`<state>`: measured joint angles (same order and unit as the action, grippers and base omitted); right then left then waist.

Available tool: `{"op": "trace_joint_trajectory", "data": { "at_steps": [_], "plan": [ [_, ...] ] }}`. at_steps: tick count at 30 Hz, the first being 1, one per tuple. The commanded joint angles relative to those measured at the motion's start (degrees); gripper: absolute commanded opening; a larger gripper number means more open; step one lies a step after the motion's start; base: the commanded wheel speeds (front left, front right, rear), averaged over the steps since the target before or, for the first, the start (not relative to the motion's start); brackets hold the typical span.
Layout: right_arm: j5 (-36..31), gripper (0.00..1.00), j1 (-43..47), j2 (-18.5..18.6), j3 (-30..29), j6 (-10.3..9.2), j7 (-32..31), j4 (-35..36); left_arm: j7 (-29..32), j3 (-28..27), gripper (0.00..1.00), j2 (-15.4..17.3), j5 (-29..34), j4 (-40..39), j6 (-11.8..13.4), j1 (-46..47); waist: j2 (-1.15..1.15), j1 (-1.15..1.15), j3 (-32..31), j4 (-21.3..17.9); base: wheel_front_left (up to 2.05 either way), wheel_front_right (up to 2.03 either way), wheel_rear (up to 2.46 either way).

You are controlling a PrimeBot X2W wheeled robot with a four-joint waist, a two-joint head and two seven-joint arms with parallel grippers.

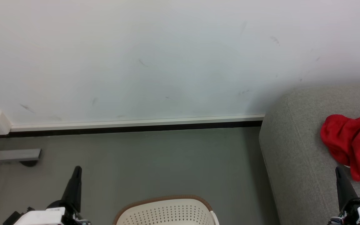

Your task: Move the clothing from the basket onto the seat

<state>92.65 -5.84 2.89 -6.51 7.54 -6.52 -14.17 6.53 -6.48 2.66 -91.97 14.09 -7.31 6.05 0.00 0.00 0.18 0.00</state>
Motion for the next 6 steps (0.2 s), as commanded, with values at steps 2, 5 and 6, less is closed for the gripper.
{"op": "trace_joint_trajectory", "data": {
  "at_steps": [2,5,6],
  "plan": [
    [-0.5,0.00,-0.7,-0.1,-0.3,-0.10,-0.2,0.3,0.2,-0.1,0.00,0.4,-0.8,0.0,-0.4,0.5,0.00,0.00,0.0,0.0,0.00,0.00,0.00],
    [-0.4,0.00,-0.7,-0.1,-0.3,-0.10,-0.2,0.3,0.2,-0.1,0.00,0.4,-0.8,0.0,-0.4,0.5,0.00,0.00,0.0,0.0,0.00,0.00,0.00],
    [-0.4,0.00,-0.7,-0.1,-0.3,-0.10,-0.2,0.3,0.2,-0.1,0.00,0.4,-0.8,0.0,-0.4,0.5,0.00,0.00,0.0,0.0,0.00,0.00,0.00]
  ]
}}
